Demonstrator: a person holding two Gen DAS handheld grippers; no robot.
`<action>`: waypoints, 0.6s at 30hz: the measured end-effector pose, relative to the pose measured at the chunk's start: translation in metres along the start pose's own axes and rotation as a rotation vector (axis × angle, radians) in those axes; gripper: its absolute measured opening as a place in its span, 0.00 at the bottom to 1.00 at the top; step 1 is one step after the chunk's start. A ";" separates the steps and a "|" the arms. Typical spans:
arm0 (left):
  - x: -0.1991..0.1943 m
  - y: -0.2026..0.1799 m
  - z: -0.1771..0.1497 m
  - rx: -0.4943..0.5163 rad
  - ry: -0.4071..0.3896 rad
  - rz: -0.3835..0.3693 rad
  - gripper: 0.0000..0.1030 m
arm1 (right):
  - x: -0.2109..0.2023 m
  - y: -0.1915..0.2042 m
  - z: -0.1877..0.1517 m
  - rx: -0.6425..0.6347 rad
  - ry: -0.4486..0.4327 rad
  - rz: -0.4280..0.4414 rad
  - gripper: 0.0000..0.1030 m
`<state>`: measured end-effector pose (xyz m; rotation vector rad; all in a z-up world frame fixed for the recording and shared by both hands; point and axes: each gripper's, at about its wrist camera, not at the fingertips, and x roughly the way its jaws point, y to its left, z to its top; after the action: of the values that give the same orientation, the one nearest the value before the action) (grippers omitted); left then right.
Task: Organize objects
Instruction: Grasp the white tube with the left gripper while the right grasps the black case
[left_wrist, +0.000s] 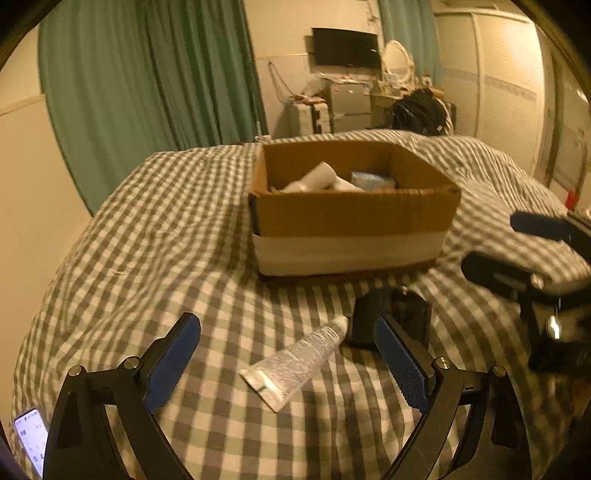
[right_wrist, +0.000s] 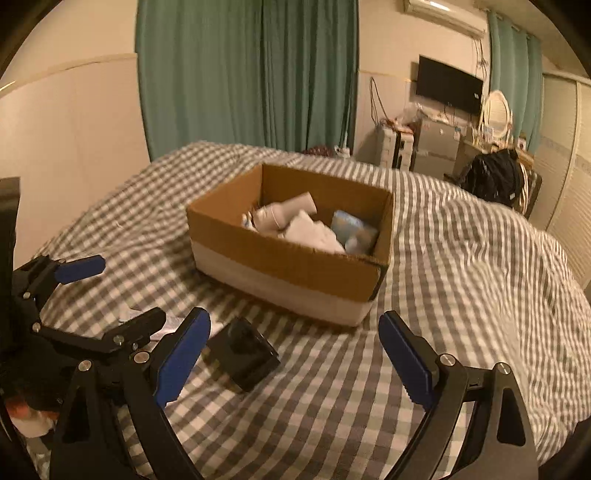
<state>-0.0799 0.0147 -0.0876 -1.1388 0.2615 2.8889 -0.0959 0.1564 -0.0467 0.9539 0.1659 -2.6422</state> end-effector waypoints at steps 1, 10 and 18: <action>0.003 -0.003 -0.002 0.013 0.004 -0.010 0.95 | 0.003 -0.003 -0.001 0.014 0.012 -0.003 0.90; 0.036 -0.017 -0.012 0.072 0.126 -0.047 0.93 | 0.017 -0.023 -0.008 0.113 0.055 0.011 0.90; 0.061 -0.026 -0.015 0.120 0.223 -0.052 0.51 | 0.020 -0.020 -0.011 0.116 0.058 0.015 0.90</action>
<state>-0.1121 0.0358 -0.1432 -1.4229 0.3982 2.6604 -0.1105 0.1718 -0.0675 1.0654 0.0184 -2.6362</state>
